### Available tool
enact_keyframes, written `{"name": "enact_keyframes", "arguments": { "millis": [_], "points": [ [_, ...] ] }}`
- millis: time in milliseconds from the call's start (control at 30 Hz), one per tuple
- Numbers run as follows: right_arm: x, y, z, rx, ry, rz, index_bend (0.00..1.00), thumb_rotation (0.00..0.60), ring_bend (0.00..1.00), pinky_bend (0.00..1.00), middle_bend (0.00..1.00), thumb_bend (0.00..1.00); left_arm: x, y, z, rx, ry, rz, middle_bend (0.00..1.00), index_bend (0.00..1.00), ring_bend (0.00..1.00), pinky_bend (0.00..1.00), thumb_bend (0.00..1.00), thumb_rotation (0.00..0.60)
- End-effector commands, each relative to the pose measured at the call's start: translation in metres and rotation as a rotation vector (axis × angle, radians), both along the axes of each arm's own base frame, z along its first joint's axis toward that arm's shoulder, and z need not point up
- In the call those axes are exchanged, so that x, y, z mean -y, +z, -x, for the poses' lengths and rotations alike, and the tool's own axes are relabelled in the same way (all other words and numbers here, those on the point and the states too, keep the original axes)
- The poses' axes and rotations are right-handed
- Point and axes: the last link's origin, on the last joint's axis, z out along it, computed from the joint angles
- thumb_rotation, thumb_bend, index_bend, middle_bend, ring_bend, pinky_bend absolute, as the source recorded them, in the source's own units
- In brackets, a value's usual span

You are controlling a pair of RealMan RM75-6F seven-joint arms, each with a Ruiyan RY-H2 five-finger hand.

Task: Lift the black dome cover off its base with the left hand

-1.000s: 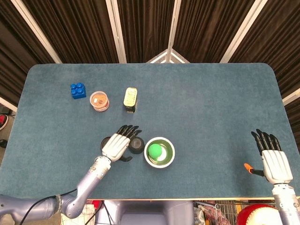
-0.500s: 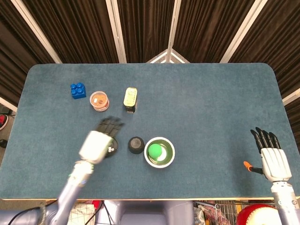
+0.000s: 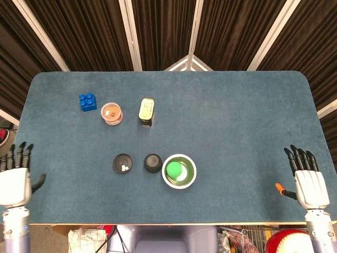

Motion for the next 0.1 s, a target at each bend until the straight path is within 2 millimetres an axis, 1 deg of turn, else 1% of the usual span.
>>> {"name": "enact_keyframes", "arguments": {
  "millis": [33,100],
  "points": [
    [-0.0017,0.0023,-0.0006,-0.002,0.002,0.012,0.03,0.600,0.02,0.00,0.00,0.18,0.0008,0.0105,0.0094,0.026,0.009,0.011,0.09,0.13,0.00,0.16,0.29,0.600],
    [-0.0025,0.0037,-0.0008,-0.004,0.003,0.019,0.03,0.600,0.02,0.00,0.00,0.18,-0.0006,0.0125,0.0124,0.036,0.022,0.020,0.09,0.12,0.00,0.16,0.29,0.600]
  ]
}}
